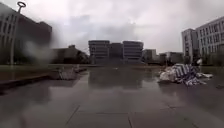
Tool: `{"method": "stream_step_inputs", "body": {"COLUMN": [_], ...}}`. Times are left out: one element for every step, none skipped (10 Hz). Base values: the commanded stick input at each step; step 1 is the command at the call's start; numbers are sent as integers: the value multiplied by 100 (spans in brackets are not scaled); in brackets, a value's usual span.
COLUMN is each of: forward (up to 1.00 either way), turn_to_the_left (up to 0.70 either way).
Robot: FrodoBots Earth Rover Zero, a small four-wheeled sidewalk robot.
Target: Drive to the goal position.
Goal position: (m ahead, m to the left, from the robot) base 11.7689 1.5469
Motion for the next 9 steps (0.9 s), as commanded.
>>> {"method": "stream_step_inputs", "body": {"forward": [70,70,70,70,70,70,70,70,70], "turn_to_the_left": [0,0,0,0,0,0,0,0,-3]}}
